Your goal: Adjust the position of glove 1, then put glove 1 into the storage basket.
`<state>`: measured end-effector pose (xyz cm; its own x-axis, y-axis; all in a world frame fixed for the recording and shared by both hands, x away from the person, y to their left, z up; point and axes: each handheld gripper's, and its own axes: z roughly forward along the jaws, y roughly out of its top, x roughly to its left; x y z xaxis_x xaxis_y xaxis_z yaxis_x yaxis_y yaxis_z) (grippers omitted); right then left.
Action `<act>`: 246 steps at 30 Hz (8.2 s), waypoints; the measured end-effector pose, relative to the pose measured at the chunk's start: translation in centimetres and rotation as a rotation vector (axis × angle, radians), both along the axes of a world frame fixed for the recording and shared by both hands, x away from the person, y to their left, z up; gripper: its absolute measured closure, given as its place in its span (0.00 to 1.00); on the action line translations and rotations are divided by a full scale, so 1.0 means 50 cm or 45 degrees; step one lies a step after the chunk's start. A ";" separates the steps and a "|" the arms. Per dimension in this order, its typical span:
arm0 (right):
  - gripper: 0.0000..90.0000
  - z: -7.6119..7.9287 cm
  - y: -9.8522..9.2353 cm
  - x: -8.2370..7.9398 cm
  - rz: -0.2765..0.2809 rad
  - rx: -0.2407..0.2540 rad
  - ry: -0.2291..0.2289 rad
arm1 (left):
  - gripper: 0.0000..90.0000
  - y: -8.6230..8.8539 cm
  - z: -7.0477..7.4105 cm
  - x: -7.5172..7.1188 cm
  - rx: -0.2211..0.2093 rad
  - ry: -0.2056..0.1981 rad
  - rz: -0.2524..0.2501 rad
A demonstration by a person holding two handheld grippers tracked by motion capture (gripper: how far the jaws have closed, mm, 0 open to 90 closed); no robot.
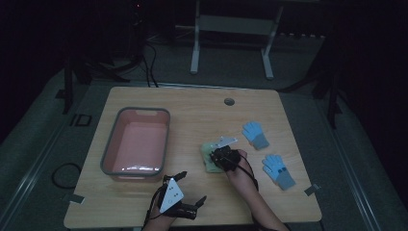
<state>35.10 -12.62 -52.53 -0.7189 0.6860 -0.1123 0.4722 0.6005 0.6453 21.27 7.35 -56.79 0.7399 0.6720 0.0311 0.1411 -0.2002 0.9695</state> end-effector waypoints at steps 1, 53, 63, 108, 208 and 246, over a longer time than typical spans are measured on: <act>0.95 0.001 -0.001 0.000 0.001 0.008 0.004 | 0.00 -0.001 0.000 0.000 0.001 0.001 0.003; 0.47 0.080 -0.116 0.061 0.057 0.323 0.125 | 0.16 -0.065 0.060 0.131 0.388 0.197 -0.224; 0.44 0.023 -0.072 0.121 0.017 0.315 0.237 | 0.35 -0.106 0.042 0.162 0.499 0.115 -0.305; 0.78 0.026 -0.055 0.125 0.033 0.408 0.429 | 0.87 -0.127 0.079 0.178 0.861 -0.044 -0.218; 0.58 0.073 0.370 0.129 0.291 0.250 0.391 | 0.81 0.278 0.138 0.189 1.026 0.320 -0.213; 0.35 0.138 0.149 0.075 0.277 0.351 0.272 | 0.16 0.169 0.218 0.182 0.632 0.380 -0.115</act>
<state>38.86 -5.17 -45.65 -0.8378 0.4989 0.2219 0.4939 0.5194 0.6973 30.36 15.80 -45.88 0.8187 0.5641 0.1074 0.3548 -0.6440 0.6778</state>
